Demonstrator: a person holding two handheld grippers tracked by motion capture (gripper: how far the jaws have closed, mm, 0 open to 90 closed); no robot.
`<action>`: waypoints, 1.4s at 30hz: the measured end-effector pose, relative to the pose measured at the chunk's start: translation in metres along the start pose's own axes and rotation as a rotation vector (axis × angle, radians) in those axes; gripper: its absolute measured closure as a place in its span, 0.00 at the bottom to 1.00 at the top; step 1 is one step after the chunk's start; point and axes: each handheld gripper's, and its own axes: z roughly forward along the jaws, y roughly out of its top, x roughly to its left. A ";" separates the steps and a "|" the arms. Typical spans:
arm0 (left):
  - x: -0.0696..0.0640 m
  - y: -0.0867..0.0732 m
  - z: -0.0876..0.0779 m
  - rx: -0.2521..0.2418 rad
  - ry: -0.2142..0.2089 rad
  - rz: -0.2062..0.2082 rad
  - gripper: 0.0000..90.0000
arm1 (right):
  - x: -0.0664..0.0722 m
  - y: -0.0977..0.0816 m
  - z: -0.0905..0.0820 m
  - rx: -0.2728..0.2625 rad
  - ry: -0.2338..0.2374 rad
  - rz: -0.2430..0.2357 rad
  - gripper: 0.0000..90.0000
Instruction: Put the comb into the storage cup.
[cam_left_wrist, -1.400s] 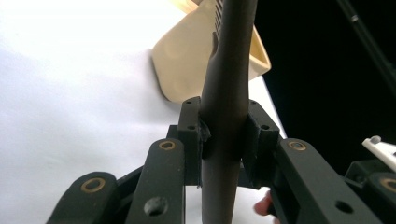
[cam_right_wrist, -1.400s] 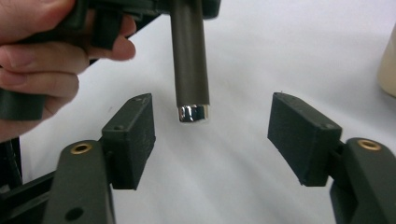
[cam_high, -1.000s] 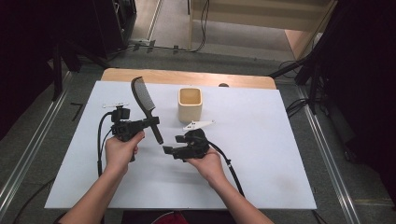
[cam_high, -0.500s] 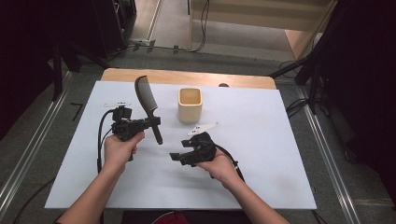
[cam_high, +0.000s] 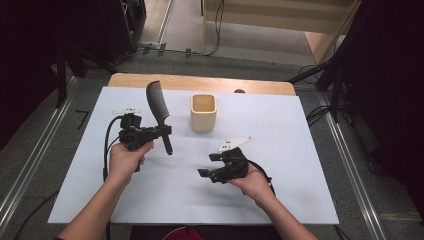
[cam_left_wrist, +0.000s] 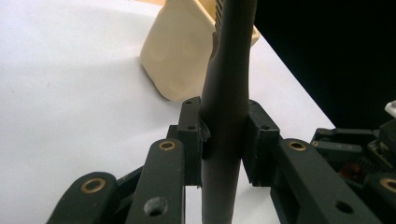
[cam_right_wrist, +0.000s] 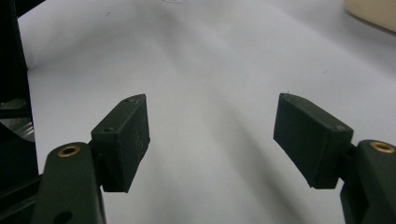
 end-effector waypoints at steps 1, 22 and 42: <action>0.000 0.000 0.000 0.001 -0.002 0.003 0.82 | -0.001 -0.001 -0.002 -0.002 0.001 0.006 0.28; -0.003 0.001 0.005 0.039 -0.020 0.001 0.82 | -0.014 -0.026 -0.039 0.008 -0.013 0.021 0.28; 0.004 0.010 0.004 0.024 -0.029 0.017 0.82 | -0.024 -0.058 -0.065 0.037 -0.044 0.070 0.27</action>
